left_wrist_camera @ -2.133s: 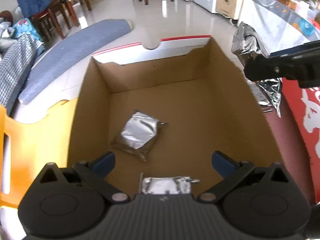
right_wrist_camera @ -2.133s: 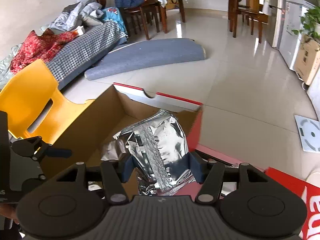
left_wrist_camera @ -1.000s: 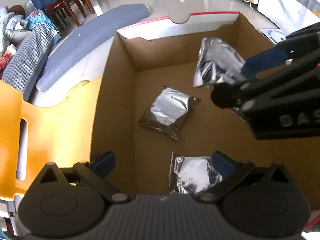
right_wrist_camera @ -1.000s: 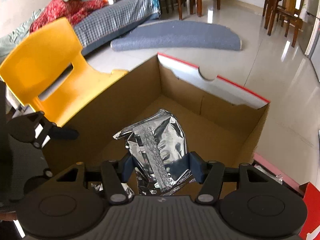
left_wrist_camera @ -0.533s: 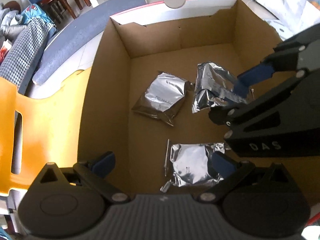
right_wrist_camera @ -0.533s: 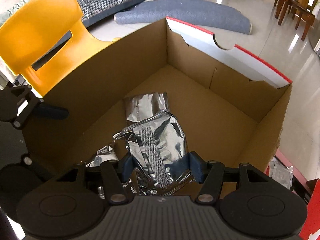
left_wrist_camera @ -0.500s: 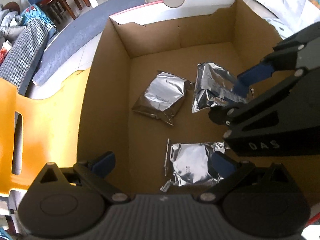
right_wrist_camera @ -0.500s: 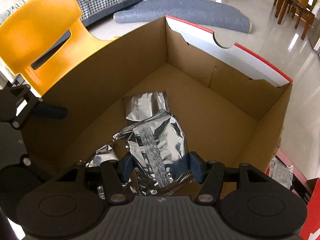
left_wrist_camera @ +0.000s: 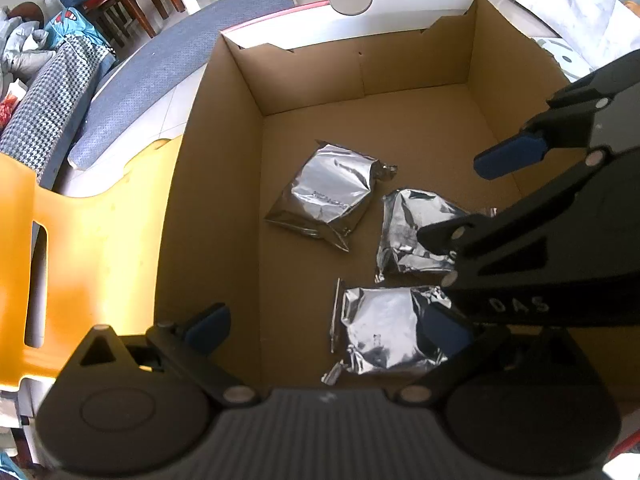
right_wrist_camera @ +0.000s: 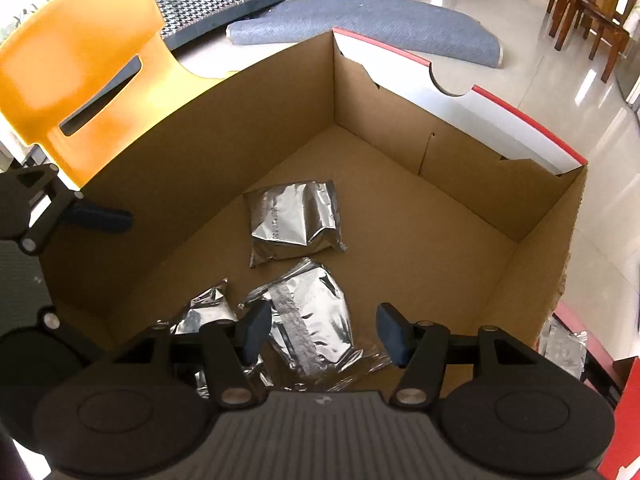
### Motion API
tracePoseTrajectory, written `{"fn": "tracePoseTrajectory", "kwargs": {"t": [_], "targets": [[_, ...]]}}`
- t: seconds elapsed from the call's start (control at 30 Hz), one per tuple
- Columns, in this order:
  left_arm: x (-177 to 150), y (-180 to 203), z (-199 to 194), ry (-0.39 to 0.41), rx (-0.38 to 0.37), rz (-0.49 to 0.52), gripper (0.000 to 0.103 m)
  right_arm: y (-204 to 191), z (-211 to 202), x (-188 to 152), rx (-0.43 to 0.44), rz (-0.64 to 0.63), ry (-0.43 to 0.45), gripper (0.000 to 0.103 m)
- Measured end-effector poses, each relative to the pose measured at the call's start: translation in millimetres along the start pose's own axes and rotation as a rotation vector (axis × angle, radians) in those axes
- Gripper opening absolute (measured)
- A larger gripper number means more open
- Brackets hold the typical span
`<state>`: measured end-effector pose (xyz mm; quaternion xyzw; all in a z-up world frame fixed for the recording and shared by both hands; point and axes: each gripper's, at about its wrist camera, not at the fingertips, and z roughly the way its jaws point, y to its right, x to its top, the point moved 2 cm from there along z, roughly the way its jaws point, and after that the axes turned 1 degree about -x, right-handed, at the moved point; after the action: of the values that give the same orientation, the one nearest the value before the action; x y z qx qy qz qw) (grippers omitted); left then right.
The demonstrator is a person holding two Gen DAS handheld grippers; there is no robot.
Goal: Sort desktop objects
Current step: 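Open the right tool fingers to drop the packet into the box, then withdraw the open right tool from the box back to the shoebox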
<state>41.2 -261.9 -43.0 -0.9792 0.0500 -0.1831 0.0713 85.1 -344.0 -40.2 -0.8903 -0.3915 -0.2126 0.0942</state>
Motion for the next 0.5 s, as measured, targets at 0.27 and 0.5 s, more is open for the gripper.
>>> {"fn": "tracePoseTrajectory", "kwargs": {"t": [0.27,0.5], "targets": [[2.1,-2.3,-6.1,0.025,-0.017,-0.023,0.103,2.8,-9.5,4.2,-0.023,0.019,0.043,0.062],[7.6,-9.1,-11.4,0.058,-0.027,-0.083,0.103,5.8,-13.5,7.1,-0.045,0.041,0.062,0.065]]}}
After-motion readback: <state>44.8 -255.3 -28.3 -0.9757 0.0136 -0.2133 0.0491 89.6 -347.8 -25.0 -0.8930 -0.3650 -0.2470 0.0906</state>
